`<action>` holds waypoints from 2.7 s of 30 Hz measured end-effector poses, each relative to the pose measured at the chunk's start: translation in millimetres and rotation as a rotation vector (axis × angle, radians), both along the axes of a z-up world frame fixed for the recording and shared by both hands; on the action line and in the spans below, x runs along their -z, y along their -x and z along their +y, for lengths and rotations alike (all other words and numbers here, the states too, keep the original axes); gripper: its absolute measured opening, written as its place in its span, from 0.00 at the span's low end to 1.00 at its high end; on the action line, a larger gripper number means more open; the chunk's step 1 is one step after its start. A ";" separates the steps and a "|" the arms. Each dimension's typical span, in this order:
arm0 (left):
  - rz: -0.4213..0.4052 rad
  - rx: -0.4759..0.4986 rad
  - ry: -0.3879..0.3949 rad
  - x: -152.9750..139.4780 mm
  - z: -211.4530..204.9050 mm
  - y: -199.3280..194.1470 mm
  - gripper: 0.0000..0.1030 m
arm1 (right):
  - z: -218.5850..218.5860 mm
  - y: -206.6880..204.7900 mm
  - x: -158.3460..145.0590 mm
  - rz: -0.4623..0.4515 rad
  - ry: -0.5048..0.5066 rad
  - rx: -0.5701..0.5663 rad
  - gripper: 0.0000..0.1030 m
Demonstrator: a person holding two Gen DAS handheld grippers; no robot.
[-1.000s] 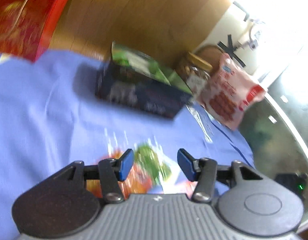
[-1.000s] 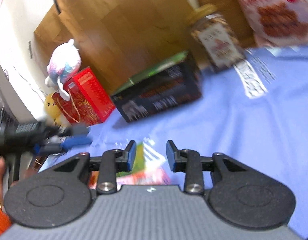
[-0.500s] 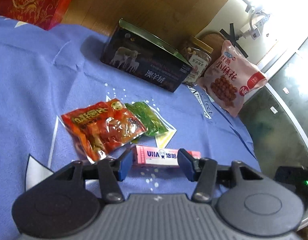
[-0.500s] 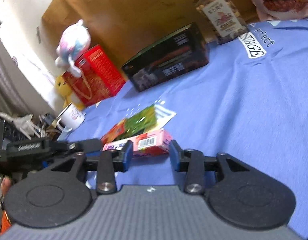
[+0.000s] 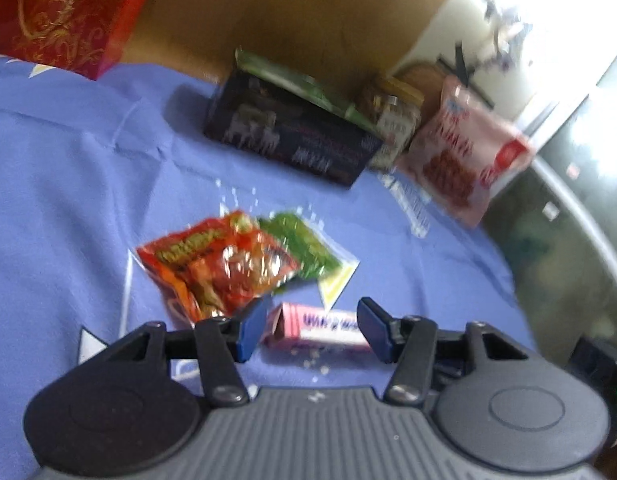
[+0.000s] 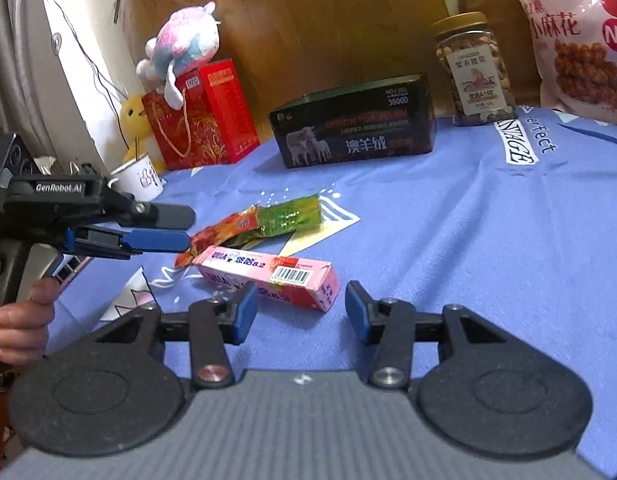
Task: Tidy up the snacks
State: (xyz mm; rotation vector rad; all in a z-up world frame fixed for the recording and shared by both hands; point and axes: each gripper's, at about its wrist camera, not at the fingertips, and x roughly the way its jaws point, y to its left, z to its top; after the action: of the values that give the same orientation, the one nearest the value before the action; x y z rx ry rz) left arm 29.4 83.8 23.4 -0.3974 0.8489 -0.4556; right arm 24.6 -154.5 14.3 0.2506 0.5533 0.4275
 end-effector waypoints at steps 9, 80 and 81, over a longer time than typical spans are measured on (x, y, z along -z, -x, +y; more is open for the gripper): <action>-0.013 0.038 -0.038 -5.8 -14.3 6.9 0.45 | 18.3 -5.1 -2.0 -0.017 0.121 0.016 0.42; 0.055 -0.235 0.150 23.7 81.9 -10.6 0.50 | 48.9 -120.3 -18.2 0.225 -0.272 -0.096 0.46; 0.051 -0.238 0.141 23.3 80.0 -10.7 0.50 | 53.0 -127.3 -15.0 0.234 -0.263 -0.091 0.46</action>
State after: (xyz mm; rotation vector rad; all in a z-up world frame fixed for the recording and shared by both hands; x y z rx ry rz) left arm 40.1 163.8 0.1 -0.6350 0.8093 -0.2857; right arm 151.9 -101.5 29.3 0.5343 0.7400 0.5642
